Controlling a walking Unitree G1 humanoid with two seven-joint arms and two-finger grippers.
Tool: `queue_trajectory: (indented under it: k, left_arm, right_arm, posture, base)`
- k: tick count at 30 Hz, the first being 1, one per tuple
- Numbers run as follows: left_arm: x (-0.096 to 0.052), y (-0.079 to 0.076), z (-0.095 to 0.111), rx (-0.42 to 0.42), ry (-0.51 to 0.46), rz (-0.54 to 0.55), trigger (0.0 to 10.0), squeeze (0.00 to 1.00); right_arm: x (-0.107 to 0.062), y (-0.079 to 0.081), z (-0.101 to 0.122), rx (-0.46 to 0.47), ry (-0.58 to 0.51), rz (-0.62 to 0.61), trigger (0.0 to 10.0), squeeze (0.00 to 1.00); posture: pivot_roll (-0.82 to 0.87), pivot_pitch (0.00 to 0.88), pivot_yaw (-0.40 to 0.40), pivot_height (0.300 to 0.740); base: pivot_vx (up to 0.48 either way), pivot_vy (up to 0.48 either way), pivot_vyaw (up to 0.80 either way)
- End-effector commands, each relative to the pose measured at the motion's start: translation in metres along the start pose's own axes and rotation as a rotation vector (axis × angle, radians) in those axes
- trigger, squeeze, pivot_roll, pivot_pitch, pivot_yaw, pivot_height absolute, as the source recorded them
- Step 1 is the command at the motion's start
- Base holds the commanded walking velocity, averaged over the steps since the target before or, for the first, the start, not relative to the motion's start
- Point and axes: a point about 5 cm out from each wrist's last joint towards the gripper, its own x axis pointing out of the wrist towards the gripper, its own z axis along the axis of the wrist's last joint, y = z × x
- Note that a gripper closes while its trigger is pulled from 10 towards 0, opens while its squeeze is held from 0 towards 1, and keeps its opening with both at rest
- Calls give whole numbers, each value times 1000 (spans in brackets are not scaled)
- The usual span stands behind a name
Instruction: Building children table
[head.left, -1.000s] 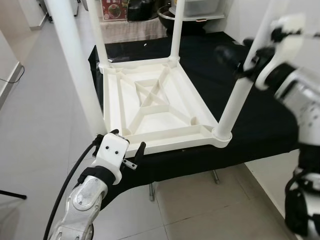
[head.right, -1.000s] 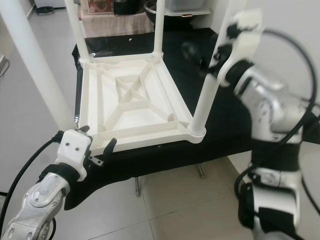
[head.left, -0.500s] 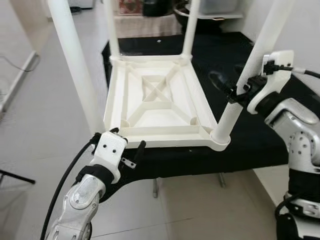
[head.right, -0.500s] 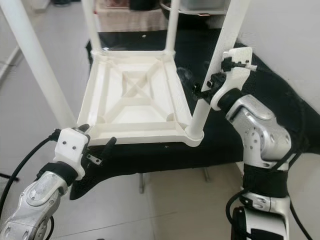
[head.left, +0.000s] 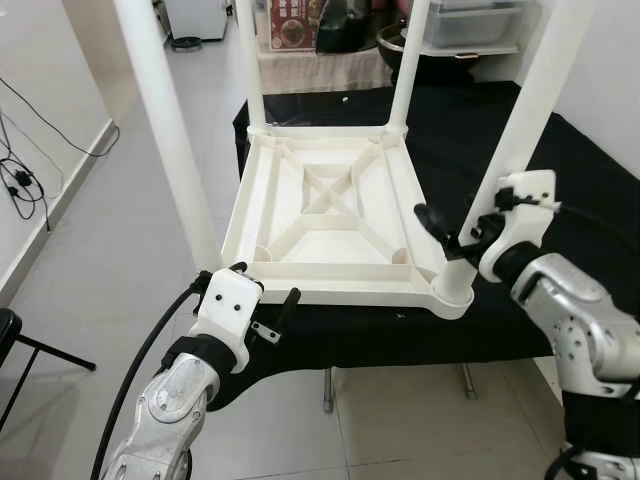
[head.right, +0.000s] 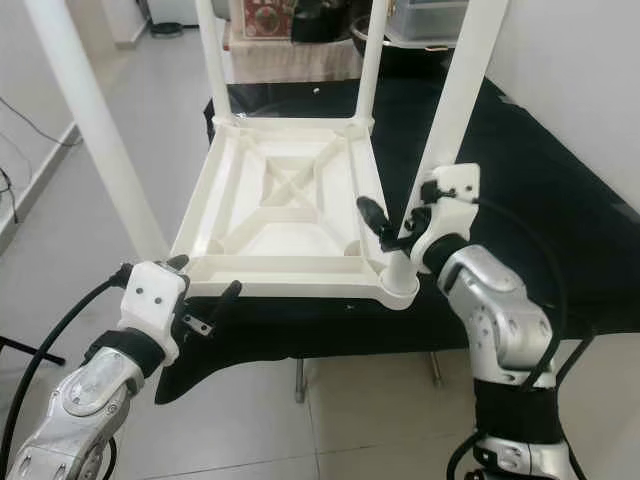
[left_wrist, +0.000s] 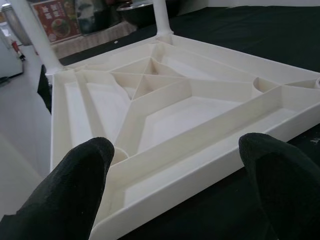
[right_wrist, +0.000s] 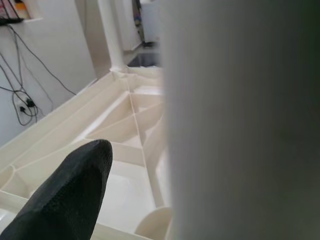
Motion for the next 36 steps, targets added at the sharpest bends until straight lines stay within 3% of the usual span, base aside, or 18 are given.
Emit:
queue_trajectory:
  k: [1, 23, 30, 36]
  left_arm:
    - [1, -4, -5, -22, 26, -26, 10000, 0]
    - [2, -6, -4, -51, 26, -34, 10000, 0]
    - [4, -6, -6, -52, 36, -15, 10000, 0]
    - [3, -8, -6, -58, 36, -21, 10000, 0]
  right_arm:
    - [0, 6, -10, -2, 37, 12, 10000, 0]
    - [-5, 30, -22, -53, 63, 76, 10000, 0]
    - [-6, 46, -18, -37, 25, 132, 10000, 0]
    - [-6, 56, -18, -23, 30, 191, 10000, 0]
  posture:
    - [-6, 110, -25, 740]
    - [-14, 117, -22, 740]
    - [-18, 120, -20, 740]
    - [-18, 123, -20, 740]
  base:
    - [0, -465, 0]
    - [0, -465, 0]
    - [0, 0, 632]
    - [0, 0, 0]
